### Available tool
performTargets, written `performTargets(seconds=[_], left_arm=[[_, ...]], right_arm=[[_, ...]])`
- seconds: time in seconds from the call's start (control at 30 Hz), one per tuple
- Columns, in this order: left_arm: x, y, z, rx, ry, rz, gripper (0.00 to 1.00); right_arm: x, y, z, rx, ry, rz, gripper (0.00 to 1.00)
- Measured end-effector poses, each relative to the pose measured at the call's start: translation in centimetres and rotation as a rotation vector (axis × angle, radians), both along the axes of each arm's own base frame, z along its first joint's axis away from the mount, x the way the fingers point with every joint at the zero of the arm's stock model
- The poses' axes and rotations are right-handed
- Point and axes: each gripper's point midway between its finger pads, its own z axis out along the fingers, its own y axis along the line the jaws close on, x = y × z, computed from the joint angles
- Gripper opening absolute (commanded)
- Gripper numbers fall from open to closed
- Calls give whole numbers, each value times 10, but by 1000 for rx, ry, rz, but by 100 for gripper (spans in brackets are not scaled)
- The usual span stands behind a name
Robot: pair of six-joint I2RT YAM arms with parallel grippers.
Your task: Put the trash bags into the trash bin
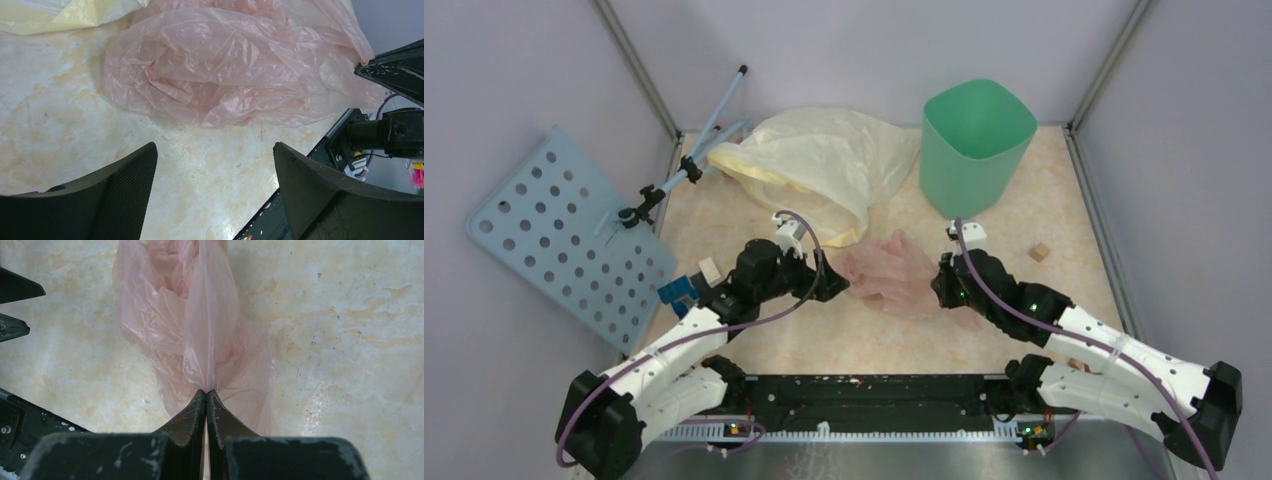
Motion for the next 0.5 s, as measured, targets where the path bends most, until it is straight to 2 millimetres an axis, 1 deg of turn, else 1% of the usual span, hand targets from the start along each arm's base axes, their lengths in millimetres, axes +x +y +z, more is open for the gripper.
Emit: performTargets(seconds=[0.17,0.37,0.5], left_arm=[[5,-4,-12,12,28,0,95],[7,-9,-21,-6,53,-1,99],[5,-15,-35,-46,157,22,99]], right_arm=[[-2,-1,-1,-8,10,3,0],[-4,-2,-3,-13,21,7,0],[-6,-1,-4,-7,32,13,0]])
